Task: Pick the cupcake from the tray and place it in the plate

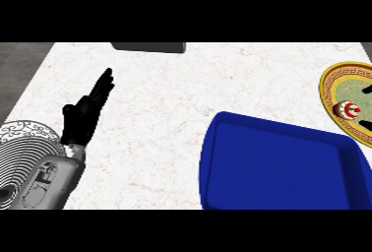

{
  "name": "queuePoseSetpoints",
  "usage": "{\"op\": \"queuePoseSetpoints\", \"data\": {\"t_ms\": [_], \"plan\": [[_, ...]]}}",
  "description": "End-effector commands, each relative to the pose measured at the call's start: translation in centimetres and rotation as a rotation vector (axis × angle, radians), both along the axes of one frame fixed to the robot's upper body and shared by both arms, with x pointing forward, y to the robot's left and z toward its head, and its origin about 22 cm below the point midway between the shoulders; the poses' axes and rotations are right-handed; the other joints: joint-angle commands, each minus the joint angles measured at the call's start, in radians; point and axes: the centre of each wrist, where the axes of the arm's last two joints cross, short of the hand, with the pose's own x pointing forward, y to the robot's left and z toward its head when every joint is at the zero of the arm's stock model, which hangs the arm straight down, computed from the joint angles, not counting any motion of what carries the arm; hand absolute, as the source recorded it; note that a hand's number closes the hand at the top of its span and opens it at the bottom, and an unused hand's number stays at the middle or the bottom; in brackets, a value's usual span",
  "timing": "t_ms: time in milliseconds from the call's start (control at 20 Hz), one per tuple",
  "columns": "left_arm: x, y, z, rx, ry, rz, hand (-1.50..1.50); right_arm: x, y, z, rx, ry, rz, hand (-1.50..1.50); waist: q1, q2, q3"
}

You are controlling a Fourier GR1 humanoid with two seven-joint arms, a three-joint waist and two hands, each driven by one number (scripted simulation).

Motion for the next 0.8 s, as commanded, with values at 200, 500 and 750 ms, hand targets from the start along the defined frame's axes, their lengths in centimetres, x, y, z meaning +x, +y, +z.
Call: {"op": "queuePoseSetpoints", "data": {"t_ms": [200,500,750], "plan": [[-0.1,-1.1,-0.8,-0.005,0.003,0.002,0.00,0.7,1.5,-2.3,0.157,0.014,0.015,-1.50,-0.007,0.007,0.002],[-0.2,0.9,-0.5,-0.009,-0.002,0.028,0.00,1.8,1.6,-0.6,0.469,-0.165,0.006,-1.50,-0.021,-0.003,0.001],[-0.2,1.0,-1.0,0.012,-0.001,0.050,0.00,-1.8,-3.7,1.8,0.615,-0.254,-0.129,-1.50,-0.035,-0.001,0.001]]}}
